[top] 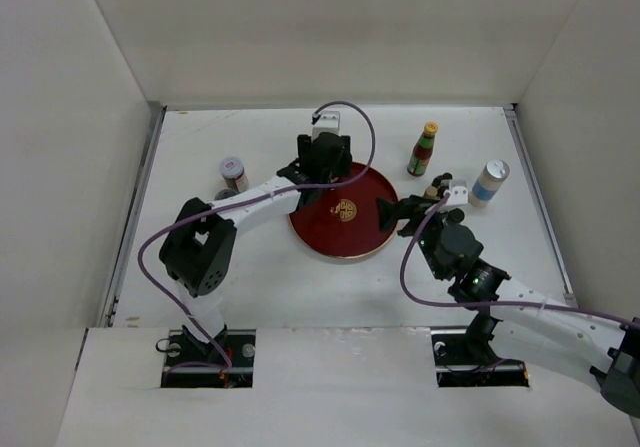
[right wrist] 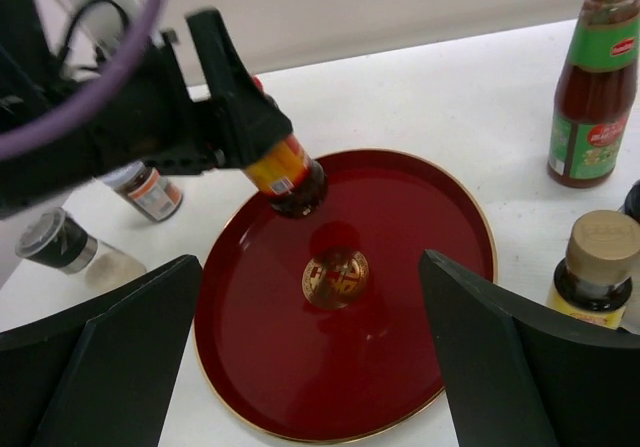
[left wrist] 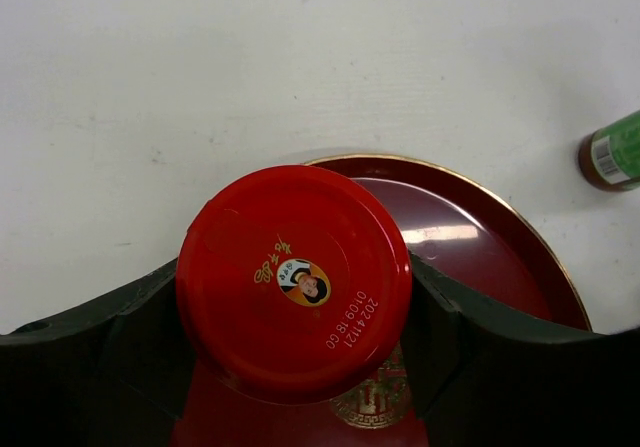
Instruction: Organize the condiment bottles
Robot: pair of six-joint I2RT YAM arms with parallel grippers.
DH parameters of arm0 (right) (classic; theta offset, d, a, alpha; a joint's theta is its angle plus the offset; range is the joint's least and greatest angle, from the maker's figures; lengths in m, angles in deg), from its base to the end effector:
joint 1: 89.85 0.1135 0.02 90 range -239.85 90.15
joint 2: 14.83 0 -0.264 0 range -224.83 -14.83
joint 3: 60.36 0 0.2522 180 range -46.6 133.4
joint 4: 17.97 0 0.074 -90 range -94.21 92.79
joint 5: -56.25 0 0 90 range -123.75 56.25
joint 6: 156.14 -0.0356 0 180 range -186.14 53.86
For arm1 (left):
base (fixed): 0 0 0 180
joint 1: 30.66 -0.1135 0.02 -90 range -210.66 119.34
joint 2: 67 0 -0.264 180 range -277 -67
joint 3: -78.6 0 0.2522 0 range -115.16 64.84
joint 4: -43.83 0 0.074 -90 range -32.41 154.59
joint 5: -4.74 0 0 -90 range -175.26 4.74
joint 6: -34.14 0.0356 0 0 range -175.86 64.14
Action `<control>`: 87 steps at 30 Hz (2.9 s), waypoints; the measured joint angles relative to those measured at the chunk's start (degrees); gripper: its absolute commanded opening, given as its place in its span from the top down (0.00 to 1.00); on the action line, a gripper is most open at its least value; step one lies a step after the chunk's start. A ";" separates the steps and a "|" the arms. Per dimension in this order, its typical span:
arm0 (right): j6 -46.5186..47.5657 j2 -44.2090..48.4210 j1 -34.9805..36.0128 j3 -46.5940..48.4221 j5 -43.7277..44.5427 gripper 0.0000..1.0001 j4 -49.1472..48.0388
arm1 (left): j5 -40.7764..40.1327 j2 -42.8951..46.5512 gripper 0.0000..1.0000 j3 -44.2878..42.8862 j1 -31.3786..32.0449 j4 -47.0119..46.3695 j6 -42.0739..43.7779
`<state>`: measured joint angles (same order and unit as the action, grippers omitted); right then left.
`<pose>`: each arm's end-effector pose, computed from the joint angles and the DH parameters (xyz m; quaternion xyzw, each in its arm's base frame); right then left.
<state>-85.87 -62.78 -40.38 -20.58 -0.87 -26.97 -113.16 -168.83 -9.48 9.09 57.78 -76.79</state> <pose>0.1425 0.1369 0.2752 0.0220 0.7024 0.2244 0.6751 0.3278 -0.2509 0.2629 0.0128 0.8398 -0.0755 0.5375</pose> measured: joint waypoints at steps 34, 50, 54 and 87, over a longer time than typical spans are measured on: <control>-3.30 5.77 -7.26 6.56 11.47 0.07 22.18 | -5.31 -2.14 0.07 5.18 1.81 -18.23 5.75; -4.70 -8.15 -20.24 11.04 1.90 0.24 29.99 | -6.12 35.93 0.52 38.47 9.53 -28.17 -2.58; -4.68 -10.69 -23.32 11.08 -0.66 0.29 28.57 | -6.10 43.56 0.51 48.52 11.61 -28.24 -5.16; -0.50 -21.11 -19.06 32.15 1.09 0.71 28.24 | -2.93 52.57 0.40 61.88 13.51 -40.85 -6.08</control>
<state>-86.37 -83.89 -59.44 11.57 0.22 1.27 -116.09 -116.26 52.39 22.59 16.93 -82.86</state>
